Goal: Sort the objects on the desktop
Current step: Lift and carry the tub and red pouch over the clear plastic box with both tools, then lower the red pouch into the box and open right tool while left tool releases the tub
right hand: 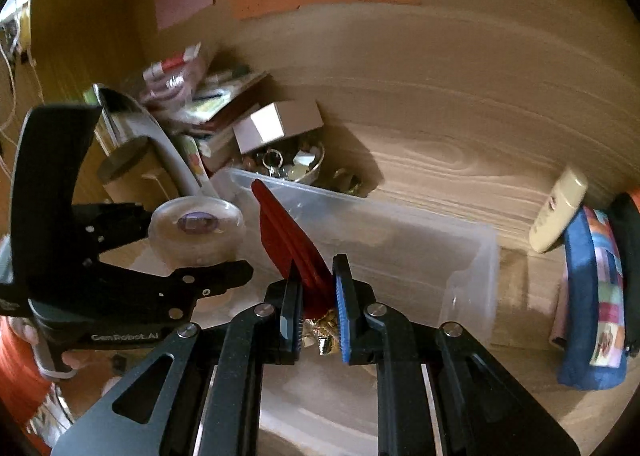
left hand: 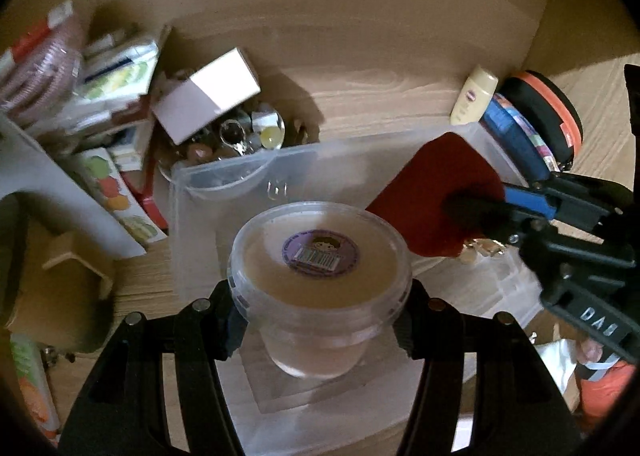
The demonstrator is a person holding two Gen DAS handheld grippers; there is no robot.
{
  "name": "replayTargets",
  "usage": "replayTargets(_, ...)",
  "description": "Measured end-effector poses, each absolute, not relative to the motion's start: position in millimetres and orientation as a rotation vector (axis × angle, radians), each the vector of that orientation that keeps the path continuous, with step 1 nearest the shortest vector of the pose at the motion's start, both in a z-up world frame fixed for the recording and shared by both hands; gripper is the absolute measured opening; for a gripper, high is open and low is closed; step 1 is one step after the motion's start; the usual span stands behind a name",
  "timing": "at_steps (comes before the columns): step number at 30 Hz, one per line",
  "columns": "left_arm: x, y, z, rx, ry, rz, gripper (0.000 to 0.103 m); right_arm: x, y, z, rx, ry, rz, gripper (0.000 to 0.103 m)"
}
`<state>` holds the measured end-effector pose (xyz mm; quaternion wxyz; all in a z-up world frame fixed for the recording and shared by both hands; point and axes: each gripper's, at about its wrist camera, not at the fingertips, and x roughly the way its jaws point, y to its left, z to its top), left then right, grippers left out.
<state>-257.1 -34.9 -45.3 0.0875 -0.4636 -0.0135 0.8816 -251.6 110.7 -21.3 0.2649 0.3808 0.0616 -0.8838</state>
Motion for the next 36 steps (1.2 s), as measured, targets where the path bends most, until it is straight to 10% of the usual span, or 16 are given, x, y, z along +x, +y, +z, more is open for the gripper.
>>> replayTargets(27,-276.0,-13.4,-64.2,-1.482,0.217,2.603,0.063,-276.4,111.4,-60.5,1.213,0.275,-2.32,0.017)
replayTargets(36,-275.8,-12.0,-65.4,-1.497,0.228,2.586,0.064,-273.9,112.9,-56.4,1.203,0.256,-2.3,0.043)
